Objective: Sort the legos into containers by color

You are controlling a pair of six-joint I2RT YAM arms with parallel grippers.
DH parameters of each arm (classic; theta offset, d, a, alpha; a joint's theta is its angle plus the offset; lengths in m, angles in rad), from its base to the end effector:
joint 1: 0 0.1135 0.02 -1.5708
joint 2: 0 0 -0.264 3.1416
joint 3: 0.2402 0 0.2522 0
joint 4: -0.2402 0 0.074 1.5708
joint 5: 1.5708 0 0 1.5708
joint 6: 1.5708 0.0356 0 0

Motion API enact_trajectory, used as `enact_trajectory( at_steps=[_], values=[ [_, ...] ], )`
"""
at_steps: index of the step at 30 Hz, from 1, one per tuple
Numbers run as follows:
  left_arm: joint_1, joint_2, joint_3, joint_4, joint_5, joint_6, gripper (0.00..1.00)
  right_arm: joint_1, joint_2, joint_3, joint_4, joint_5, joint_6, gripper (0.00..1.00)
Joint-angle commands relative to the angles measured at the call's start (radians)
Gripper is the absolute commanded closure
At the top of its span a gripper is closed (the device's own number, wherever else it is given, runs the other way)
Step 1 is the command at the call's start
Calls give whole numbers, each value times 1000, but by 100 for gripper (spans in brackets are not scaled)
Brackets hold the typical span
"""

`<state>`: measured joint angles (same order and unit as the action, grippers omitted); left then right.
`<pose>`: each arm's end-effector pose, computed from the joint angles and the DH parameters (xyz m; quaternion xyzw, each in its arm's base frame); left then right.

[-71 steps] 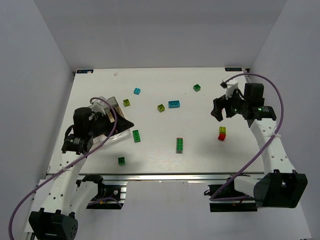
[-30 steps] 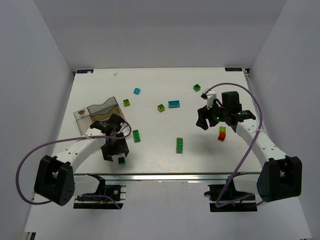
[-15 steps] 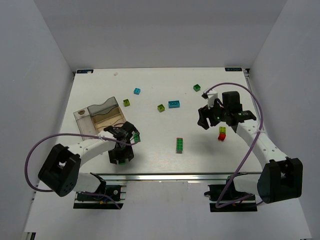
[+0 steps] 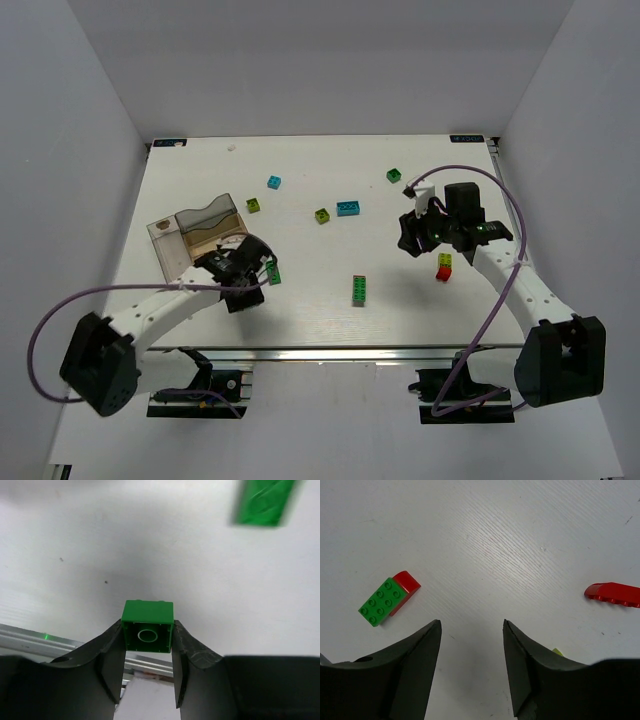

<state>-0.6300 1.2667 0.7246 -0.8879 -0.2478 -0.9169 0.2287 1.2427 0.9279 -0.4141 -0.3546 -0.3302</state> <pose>0.1643 -0.1090 0.1830 -0.1501 0.9785 0.0394 0.1361 0.2568 0.0725 0.2731 -0.3171 0.8437 0.1404 0.4099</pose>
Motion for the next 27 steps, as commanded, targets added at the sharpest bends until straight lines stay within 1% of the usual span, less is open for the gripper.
enact_trajectory(
  at_steps=[1,2,3,5,6,7,9,10,12,13,14,15,16,18,19,23,24,26,27],
  values=[
    [15,-157,110,-81,-141,-23,100,-2,-34,32,9,-39,-36,44],
    [26,-179,140,-106,-178,-22,100,0,-37,29,6,-49,-39,49],
    [39,-206,159,-123,-208,-19,100,3,-37,22,3,-59,-43,59],
    [64,-205,193,-169,-245,1,100,8,-40,17,-2,-83,-47,70],
    [93,-188,197,-180,-249,9,100,11,-40,12,-3,-89,-49,83],
    [111,-178,202,-192,-261,16,100,15,-40,11,-3,-95,-50,89],
    [156,-159,200,-191,-274,52,100,24,-43,9,-11,-101,-61,98],
    [209,-158,203,-162,-275,70,100,26,-45,9,-12,-104,-66,98],
    [272,-147,222,-131,-268,139,100,38,-48,9,-15,-104,-76,99],
    [338,-124,231,-105,-263,160,100,46,-46,9,-15,-106,-76,99],
    [372,-104,239,-89,-252,202,100,49,-45,9,-15,-106,-78,99],
    [406,-89,258,-74,-243,225,100,58,-43,9,-14,-104,-73,97],
    [468,-57,266,-42,-232,242,100,61,-43,9,-8,-109,-70,97],
    [524,-30,283,-10,-190,294,100,73,-43,9,0,-110,-58,95],
    [570,-3,300,16,-179,311,100,78,-45,9,6,-112,-56,94],
    [633,68,323,50,-136,383,100,93,-43,5,23,-103,-53,91],
    [645,80,325,58,-125,386,100,95,-43,3,26,-98,-52,85],
    [657,105,317,67,-111,382,88,100,-37,2,31,-95,-49,79],
    [670,111,309,78,-94,382,75,103,-32,3,29,-93,-46,73]
  ],
)
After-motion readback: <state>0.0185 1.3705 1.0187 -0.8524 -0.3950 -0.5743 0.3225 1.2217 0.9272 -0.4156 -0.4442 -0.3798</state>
